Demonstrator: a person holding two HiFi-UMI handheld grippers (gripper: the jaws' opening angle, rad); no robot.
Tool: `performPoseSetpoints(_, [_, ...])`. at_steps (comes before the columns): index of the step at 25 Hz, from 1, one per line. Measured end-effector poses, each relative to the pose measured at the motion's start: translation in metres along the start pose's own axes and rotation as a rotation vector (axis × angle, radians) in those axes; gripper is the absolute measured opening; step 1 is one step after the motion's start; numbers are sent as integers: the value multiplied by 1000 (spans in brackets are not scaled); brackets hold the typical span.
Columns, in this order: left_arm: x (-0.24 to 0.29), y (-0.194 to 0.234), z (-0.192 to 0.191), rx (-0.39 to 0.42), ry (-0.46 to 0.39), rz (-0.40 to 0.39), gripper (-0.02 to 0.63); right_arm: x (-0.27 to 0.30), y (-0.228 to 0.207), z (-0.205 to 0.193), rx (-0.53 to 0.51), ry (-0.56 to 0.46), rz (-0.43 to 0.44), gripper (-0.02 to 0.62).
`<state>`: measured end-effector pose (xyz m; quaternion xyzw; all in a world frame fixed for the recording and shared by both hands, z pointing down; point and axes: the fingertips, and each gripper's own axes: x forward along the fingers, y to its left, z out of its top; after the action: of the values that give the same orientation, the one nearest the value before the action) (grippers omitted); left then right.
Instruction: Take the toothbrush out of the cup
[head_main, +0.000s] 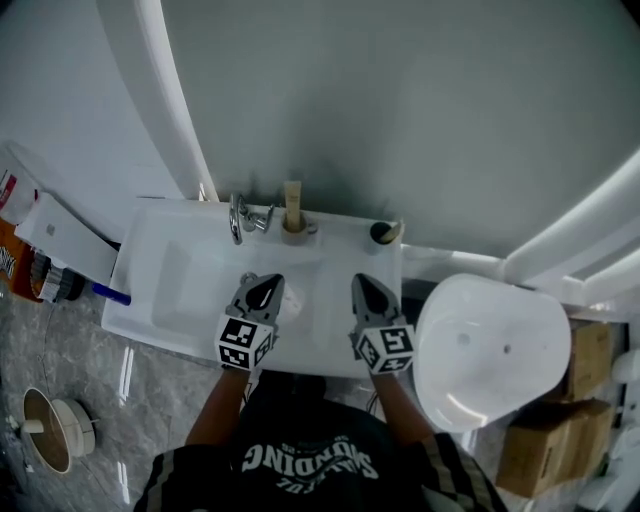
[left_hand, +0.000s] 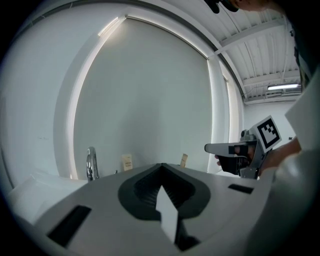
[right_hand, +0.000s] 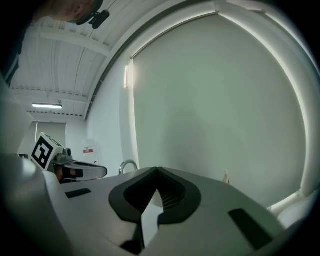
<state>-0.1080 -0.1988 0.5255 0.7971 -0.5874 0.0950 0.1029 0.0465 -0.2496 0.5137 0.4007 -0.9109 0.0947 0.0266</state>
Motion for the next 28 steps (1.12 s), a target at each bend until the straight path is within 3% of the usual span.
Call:
performPoseSetpoints(7, [15,5,-3,-12,11,-17,0,11,-22,-5,-17,18,-40,-3])
performPoseSetpoints(14, [26,4,-11,-29,33,-28,0,22,-73,-10,-54,63,-139,-2])
performPoseSetpoints(19, [31,7,-15,-33,45,-30,0,39,-114,-17,-37,107,-200,124])
performPoseSetpoints(28, [29,22,-26,-52,72,-4,0,64,-168,-33,-29,153,-303,143])
